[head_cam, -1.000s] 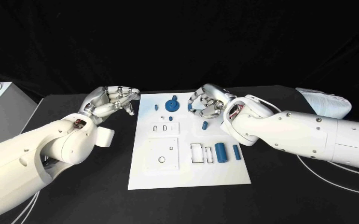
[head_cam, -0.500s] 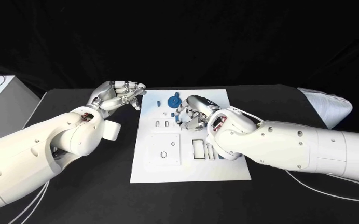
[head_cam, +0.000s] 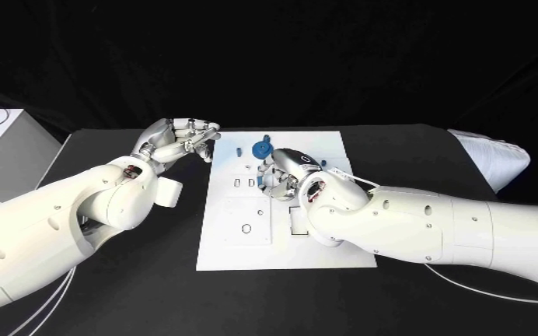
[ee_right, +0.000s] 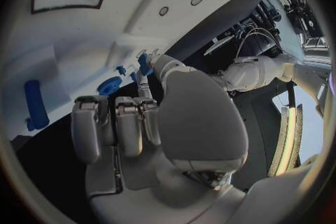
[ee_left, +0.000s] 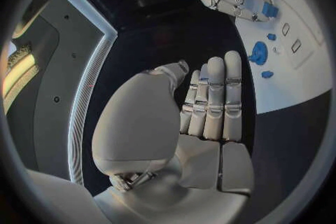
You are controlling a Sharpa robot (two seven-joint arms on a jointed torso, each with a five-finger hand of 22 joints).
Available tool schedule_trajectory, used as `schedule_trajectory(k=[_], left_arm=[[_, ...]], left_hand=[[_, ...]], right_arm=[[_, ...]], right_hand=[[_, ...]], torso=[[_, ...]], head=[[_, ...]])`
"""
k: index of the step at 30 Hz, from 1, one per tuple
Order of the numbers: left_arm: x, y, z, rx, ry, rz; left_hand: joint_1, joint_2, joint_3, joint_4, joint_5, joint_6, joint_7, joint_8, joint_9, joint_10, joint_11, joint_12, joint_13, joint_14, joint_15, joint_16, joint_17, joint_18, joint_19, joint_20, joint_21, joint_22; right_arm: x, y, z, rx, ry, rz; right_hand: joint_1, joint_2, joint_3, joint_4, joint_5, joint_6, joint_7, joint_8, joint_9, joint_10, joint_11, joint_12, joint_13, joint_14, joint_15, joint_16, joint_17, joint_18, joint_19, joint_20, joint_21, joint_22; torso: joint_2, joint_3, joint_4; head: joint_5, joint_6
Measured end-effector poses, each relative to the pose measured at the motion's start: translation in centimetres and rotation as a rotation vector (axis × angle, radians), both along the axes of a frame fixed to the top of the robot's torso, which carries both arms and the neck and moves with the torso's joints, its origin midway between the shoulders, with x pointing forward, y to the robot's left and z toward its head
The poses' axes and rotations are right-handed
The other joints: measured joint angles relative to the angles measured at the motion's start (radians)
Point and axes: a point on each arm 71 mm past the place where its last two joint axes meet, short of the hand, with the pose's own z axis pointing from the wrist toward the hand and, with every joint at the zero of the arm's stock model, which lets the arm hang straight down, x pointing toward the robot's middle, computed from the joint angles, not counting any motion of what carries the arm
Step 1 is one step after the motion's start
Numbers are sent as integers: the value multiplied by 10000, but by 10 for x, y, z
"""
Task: Assemble the parts on the task board
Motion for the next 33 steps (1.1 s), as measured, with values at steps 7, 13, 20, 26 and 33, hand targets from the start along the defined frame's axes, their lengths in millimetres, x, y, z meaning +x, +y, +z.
schedule_trajectory(k=[7, 13, 20, 26, 33], left_arm=[[0, 0, 0, 26, 4, -6], [1, -2, -1, 28, 14, -23], [1, -1, -1, 42, 21, -16], [1, -1, -1, 61, 21, -7], [1, 0, -1, 79, 20, -8]], left_hand=[[0, 0, 0, 0, 0, 0, 0, 0, -1, 0, 0, 0, 0, 0, 0, 0, 0, 0, 0, 0, 0, -1], [0, 0, 0, 0, 0, 0, 0, 0, -1, 0, 0, 0, 0, 0, 0, 0, 0, 0, 0, 0, 0, 4], [0, 0, 0, 0, 0, 0, 0, 0, -2, 0, 0, 0, 0, 0, 0, 0, 1, 0, 0, 0, -1, 7], [0, 0, 0, 0, 0, 0, 0, 0, -2, 0, 0, 0, 0, 0, 0, 0, 1, 0, 0, 0, -1, 7], [0, 0, 29, 29, 0, 0, 0, 0, 9, 0, 0, 0, 0, 0, 0, 0, 1, 0, -35, 35, 45, 21]], right_arm=[[0, 5, 0, -71, -255, -14], [2, 7, -3, -152, -390, -66], [3, 9, -8, -239, -429, -121], [6, 7, -11, -349, -514, -213], [6, 7, -13, -405, -576, -243]], right_hand=[[-51, -51, 0, 0, 0, -1, 0, 3, 42, 0, 0, 0, 0, 0, 0, 0, 0, 0, 0, 0, 0, -1], [-51, -51, 0, 0, 0, -2, 0, 4, 10, 0, 0, 0, 0, 1, 1, 0, -1, 0, 0, 0, 0, -2], [-51, -52, 0, 0, 0, -3, 1, 1, -1, 0, 0, 0, 0, 1, 1, 0, -2, 1, 0, 0, 0, -3], [-51, -52, 0, 0, -1, -6, 2, -4, 2, 0, 0, 0, 0, 1, 2, 0, -2, 1, 0, 0, 0, -3], [-51, -52, -1, 0, -18, -16, 12, -14, 9, 0, 0, 0, 0, 1, 2, 0, -3, 1, 0, 0, 0, -4]], torso=[[11, 4, -18], [11, 4, -19], [11, 10, 7], [1, 4, 8], [-2, 17, -21]], head=[[15, -52], [-10, -79], [12, -130], [62, -182], [92, -197]])
